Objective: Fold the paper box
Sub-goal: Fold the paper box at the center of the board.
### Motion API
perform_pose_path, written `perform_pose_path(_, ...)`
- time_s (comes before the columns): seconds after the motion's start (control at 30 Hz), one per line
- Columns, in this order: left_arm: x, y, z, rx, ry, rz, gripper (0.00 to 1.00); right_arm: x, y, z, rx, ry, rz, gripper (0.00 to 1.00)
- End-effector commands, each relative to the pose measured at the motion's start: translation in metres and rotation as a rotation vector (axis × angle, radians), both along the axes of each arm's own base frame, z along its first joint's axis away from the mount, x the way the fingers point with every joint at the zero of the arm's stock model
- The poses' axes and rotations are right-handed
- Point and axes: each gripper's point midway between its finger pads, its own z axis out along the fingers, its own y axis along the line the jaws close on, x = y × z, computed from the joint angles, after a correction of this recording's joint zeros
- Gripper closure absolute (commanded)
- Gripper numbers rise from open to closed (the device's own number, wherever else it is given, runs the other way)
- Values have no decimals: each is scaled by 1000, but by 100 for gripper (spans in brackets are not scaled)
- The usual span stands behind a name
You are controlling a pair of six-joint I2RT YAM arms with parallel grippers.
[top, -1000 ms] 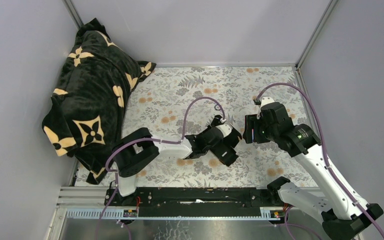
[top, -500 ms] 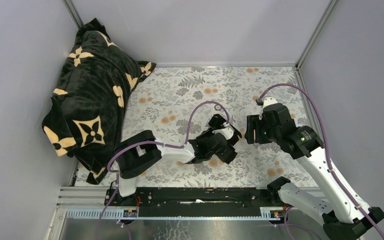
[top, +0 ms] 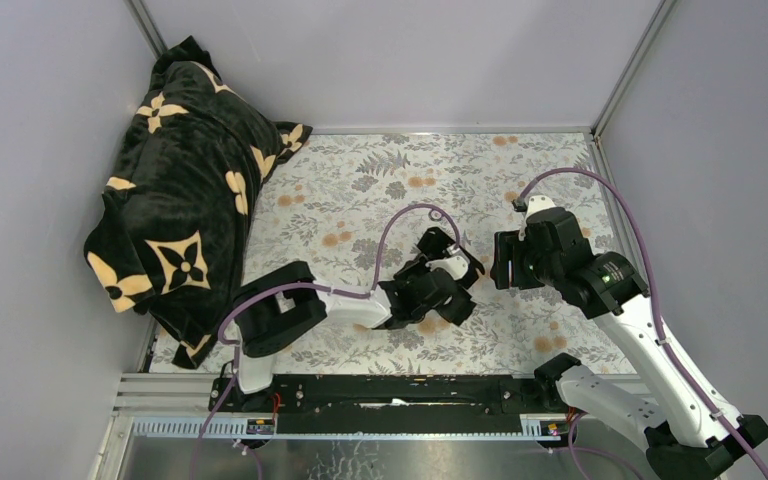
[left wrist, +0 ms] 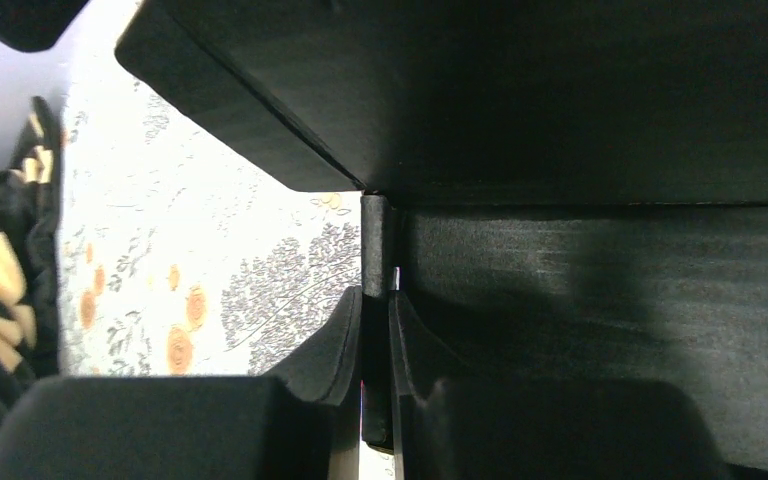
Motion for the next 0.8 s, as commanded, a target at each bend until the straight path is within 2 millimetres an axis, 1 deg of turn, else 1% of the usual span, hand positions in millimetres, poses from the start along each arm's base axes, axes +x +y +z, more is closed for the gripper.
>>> perform_pose_path(0.0, 4, -3, 0, -109, 56, -5, 85, 5, -2, 18, 9, -56, -8, 32)
perform_pose_path(0.17, 10, 5, -9, -182, 119, 19, 74, 6, -1, 18, 15, -53, -9, 28)
perform_pose_path(0.27, 12, 11, -18, -220, 151, 45, 67, 7, 1, 17, 28, -51, -16, 25)
perform_pose_path(0.37, 14, 18, -30, -265, 191, 81, 62, 9, 7, 15, 56, -47, -22, 23)
perform_pose_path(0.5, 12, 21, -38, -307, 212, 101, 61, 12, 15, 8, 90, -23, -31, 21)
perform_pose_path(0.67, 11, 18, -35, -367, 229, 98, 61, 15, 30, -10, 142, 22, -17, 24)
perform_pose_path(0.73, 11, 16, -34, -375, 231, 94, 62, 12, 46, -15, 211, 52, 35, 27)
perform_pose_path(0.77, 11, 16, -34, -378, 230, 96, 62, 14, 53, -13, 253, 46, 49, 28)
